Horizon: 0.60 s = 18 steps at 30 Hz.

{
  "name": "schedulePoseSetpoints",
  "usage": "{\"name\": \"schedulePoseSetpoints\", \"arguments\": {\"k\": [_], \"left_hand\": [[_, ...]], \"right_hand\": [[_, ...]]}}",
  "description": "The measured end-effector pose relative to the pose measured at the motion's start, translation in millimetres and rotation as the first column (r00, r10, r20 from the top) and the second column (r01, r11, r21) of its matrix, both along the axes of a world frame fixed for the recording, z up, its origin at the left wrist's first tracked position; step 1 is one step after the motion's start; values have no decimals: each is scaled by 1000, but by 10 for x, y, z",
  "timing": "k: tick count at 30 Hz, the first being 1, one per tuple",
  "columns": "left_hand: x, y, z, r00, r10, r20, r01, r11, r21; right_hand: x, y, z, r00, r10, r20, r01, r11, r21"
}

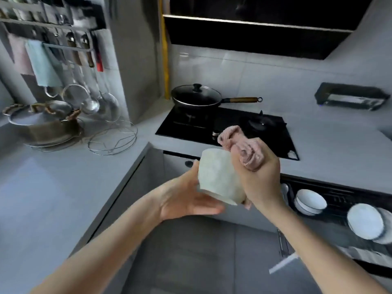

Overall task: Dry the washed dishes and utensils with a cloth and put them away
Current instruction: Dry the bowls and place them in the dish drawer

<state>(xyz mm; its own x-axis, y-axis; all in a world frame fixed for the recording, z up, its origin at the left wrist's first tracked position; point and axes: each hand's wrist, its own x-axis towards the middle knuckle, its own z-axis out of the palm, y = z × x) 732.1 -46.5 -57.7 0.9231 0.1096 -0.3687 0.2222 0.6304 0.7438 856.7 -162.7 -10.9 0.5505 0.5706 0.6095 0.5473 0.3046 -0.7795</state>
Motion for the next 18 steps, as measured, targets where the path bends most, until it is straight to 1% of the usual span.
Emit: {"name": "schedulePoseSetpoints", "arguments": {"k": [2, 3, 4, 5, 6, 7, 9, 10, 12, 14, 16, 17, 18], "left_hand": [[328, -160, 49, 996, -67, -56, 55, 979, -198], [501, -224, 67, 993, -102, -60, 84, 962, -258], [666, -313, 101, 989, -126, -72, 102, 955, -278], [846, -415, 126, 985, -141, -99, 112, 961, -254], [1022, -532, 141, 981, -150, -121, 123, 970, -208], [1185, -652, 149, 980, -135, -146, 113, 982, -152], [1503, -877, 134, 978, -54, -200, 59, 998, 19], [1667, -962, 96, 979, -16, -203, 41, 992, 118], [2011, -1080, -4, 987, 25, -157, 22, 957, 288], [2366, -1205, -94, 995, -7, -100, 43, 929, 367], [2712, -1329, -168, 993, -86, -78, 111, 900, 421], [2874, -1386, -201, 990, -120, -71, 139, 888, 438], [3034, -1435, -243, 987, -151, -56, 161, 884, 440]], "right_hand": [[247, -308, -51, 967, -22, 255, 19, 1000, 13], [361, -455, -86, 924, -36, 381, 35, 999, 8], [474, -596, -129, 873, -47, 486, 57, 998, -5], [586, -734, -168, 834, -48, 550, 84, 996, -41], [689, -872, -187, 821, -43, 569, 118, 988, -96], [782, -1014, -192, 832, -43, 554, 162, 973, -167], [982, -1309, -208, 874, -91, 477, 263, 914, -308], [1096, -1449, -222, 885, -141, 444, 324, 871, -370], [1342, -1661, -233, 859, -209, 468, 452, 739, -500], [1569, -1783, -273, 850, -156, 504, 492, 577, -652], [1757, -1817, -334, 861, -51, 505, 471, 451, -758], [1845, -1817, -376, 858, -27, 512, 475, 420, -774], [1940, -1825, -430, 857, -34, 515, 482, 408, -775]]}}
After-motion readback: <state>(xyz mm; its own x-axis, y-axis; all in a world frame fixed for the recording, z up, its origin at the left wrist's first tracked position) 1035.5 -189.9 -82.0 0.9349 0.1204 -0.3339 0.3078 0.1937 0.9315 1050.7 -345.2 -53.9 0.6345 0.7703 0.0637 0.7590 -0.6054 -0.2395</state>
